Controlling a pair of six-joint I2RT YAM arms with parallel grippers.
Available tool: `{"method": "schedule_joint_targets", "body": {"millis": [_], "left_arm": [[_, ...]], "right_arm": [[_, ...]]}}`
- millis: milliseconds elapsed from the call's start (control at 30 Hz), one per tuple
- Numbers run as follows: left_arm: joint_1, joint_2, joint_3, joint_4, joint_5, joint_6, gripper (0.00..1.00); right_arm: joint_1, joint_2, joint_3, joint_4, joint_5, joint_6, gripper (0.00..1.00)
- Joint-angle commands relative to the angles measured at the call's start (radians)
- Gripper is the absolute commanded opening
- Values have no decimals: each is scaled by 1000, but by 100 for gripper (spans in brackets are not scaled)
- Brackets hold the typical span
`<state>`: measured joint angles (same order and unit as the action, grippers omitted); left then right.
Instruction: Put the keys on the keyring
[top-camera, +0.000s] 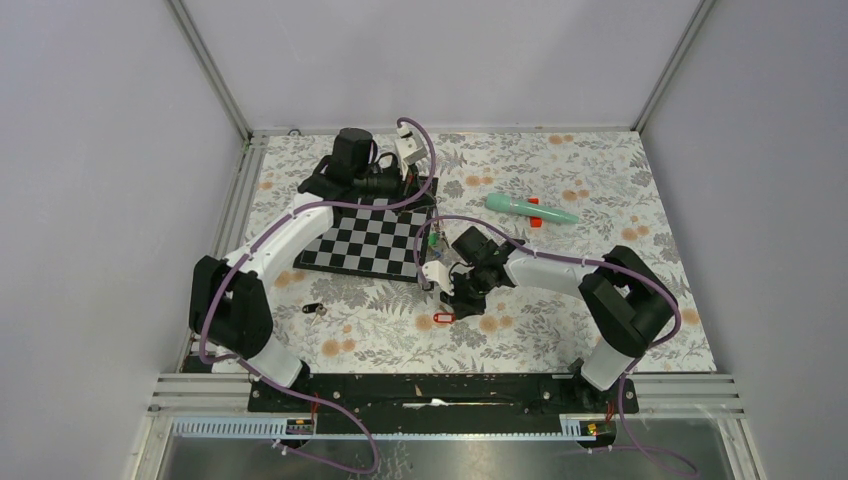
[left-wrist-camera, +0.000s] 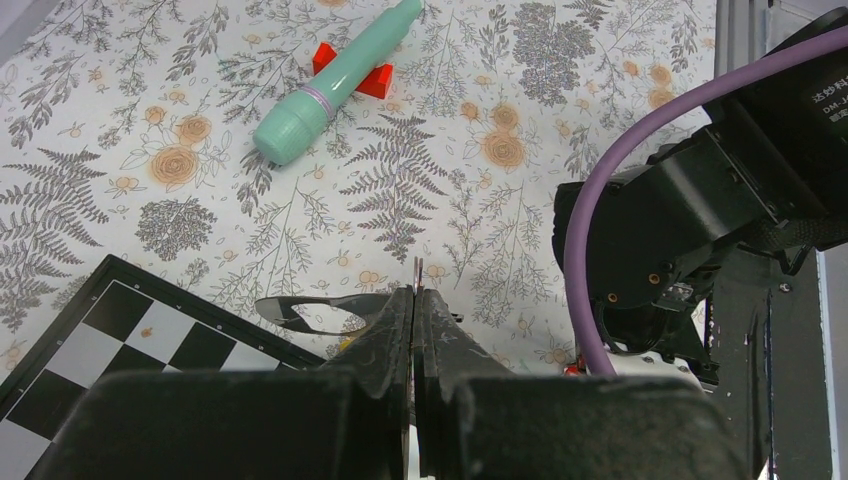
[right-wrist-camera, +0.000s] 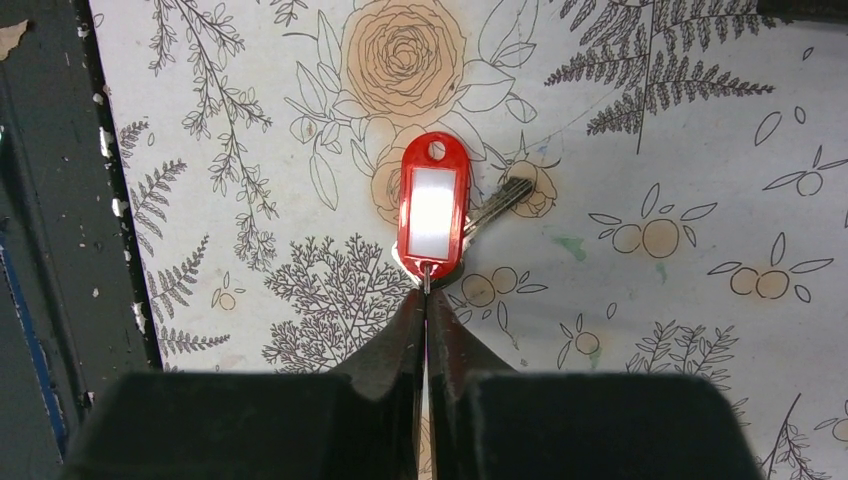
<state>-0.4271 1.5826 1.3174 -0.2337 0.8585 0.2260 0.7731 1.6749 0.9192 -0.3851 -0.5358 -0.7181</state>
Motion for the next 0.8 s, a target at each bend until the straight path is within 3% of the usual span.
{"method": "schedule_joint_targets", "body": {"millis": [0,200,567,767], "left_arm": [[-4,-58,4,51,13,19,0],[-4,-71,-3,32,8,44,0],[-8,-132,0,-89,26,153,0],[-72,-191,-6,-164,-41,255,0]], "right_arm": [[-2,9,38,-19,-25,-13,2],[-5,-43,38,-23,-44,2,0],[-86,-317,113,-150,-143,0,0],[-155,-405,167,-170,-180,62,0]]}}
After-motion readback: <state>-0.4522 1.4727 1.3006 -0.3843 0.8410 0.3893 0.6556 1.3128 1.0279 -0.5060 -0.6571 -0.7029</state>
